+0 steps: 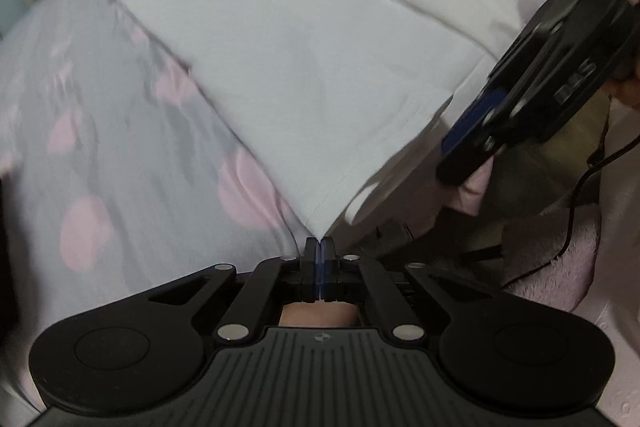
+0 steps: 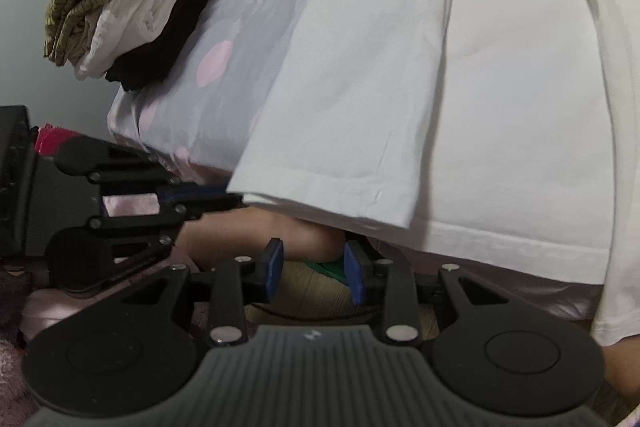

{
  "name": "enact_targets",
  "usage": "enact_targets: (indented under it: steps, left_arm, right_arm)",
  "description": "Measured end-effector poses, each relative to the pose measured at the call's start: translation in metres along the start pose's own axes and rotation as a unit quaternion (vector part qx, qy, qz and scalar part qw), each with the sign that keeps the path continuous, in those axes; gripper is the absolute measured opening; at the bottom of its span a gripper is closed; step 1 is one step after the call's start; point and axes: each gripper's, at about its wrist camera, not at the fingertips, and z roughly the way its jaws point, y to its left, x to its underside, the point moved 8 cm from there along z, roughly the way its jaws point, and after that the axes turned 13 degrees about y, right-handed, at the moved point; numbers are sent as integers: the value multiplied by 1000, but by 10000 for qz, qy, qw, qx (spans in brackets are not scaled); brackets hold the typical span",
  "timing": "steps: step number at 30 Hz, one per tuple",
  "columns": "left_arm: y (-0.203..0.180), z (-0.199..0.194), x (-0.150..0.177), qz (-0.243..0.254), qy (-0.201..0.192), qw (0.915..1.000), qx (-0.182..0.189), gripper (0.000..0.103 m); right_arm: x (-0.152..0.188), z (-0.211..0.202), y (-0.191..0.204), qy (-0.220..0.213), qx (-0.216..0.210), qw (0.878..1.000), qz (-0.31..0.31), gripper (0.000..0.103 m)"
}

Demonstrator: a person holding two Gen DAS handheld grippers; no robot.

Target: Fold clothes

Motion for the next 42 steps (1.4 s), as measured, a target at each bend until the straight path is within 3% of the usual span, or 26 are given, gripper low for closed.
enact_targets:
  steps: [7, 9, 13, 19, 24, 28, 32, 37, 42]
  left_arm:
    - [-4, 16, 4, 18, 387, 9984, 421, 0]
    - [-7, 18, 3, 182, 396, 9989, 161, 0]
    - [-2, 6, 1, 5, 274, 9993, 250, 0]
    - [16, -12, -13, -446, -11, 9978, 497, 0]
    - [25, -28, -43, -680, -370, 9946, 694, 0]
    - [31, -34, -70, -646, -426, 9949, 646, 4]
    - [37, -32, -97, -594, -355, 9958, 601, 13]
    - [31, -29, -134, -369, -298, 9971, 596, 16]
    - [17, -24, -178, -125, -310, 9969, 713, 16]
  right_arm:
    - [-5, -22, -7, -409, 263, 9988, 68, 39]
    - [-9, -30, -8, -612, 386, 9974, 56, 39]
    - [-17, -45, -12, -1027, 637, 9927, 16, 36]
    - [-24, -24, -19, -743, 656, 9951, 51, 35]
    - [-20, -17, -24, -575, 625, 9964, 87, 34]
    - [-19, -31, -26, -703, 634, 9955, 77, 40]
    - [-20, -49, -30, -670, 697, 9953, -43, 40]
    - [-23, -78, -51, -614, 1049, 9925, -148, 42]
    - [-20, -113, -94, -566, 1713, 9830, -330, 47]
